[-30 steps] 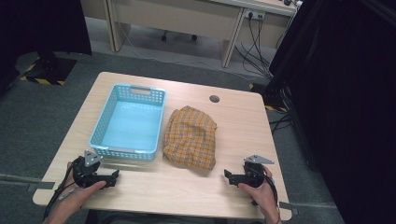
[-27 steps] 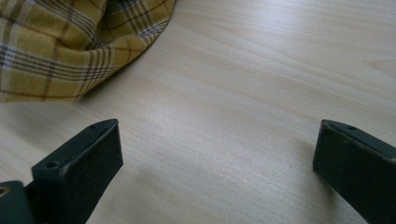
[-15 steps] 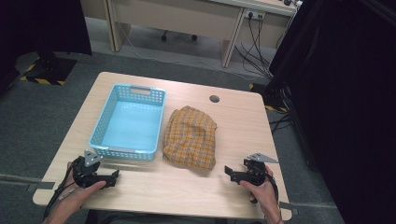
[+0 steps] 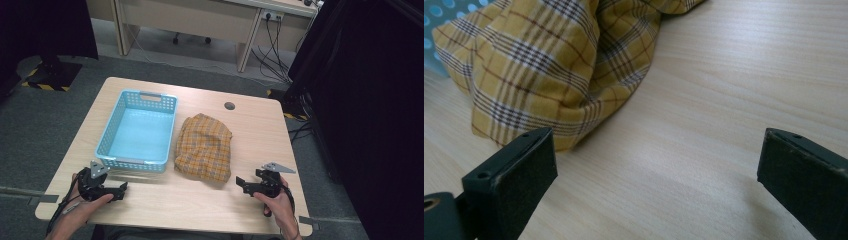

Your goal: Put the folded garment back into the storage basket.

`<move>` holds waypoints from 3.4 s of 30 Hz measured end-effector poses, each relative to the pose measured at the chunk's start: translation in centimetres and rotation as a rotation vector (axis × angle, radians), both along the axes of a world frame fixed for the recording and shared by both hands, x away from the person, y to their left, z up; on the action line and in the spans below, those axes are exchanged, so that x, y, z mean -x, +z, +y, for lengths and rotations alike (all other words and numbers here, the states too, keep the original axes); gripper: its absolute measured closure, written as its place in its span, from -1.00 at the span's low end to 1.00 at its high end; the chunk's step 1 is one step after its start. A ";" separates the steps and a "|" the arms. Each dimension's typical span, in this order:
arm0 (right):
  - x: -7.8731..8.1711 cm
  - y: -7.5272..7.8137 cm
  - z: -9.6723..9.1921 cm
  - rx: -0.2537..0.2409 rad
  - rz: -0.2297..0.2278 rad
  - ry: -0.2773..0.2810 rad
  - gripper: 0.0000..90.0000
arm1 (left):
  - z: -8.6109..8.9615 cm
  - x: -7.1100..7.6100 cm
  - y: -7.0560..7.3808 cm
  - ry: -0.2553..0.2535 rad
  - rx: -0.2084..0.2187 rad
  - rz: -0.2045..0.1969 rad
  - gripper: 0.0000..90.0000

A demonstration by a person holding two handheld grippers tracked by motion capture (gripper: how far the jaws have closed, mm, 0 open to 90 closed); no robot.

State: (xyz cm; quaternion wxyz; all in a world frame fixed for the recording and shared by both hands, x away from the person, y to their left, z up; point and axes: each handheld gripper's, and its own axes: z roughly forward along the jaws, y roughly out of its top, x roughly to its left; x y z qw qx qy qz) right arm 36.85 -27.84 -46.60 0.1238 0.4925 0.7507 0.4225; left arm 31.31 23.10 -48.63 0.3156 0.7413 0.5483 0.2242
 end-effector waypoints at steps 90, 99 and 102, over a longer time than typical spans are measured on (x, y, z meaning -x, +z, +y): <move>-7.0 3.0 5.5 -0.241 0.039 0.075 -0.83 | 0.0 0.0 0.0 -0.004 -0.001 0.000 -1.00; -7.5 3.0 5.9 -0.251 0.042 0.079 -0.82 | 0.0 0.0 0.0 -0.005 -0.001 0.000 -1.00; -7.6 3.0 6.2 -0.252 0.045 0.085 -0.81 | 0.0 -0.1 0.0 -0.005 -0.001 0.000 -1.00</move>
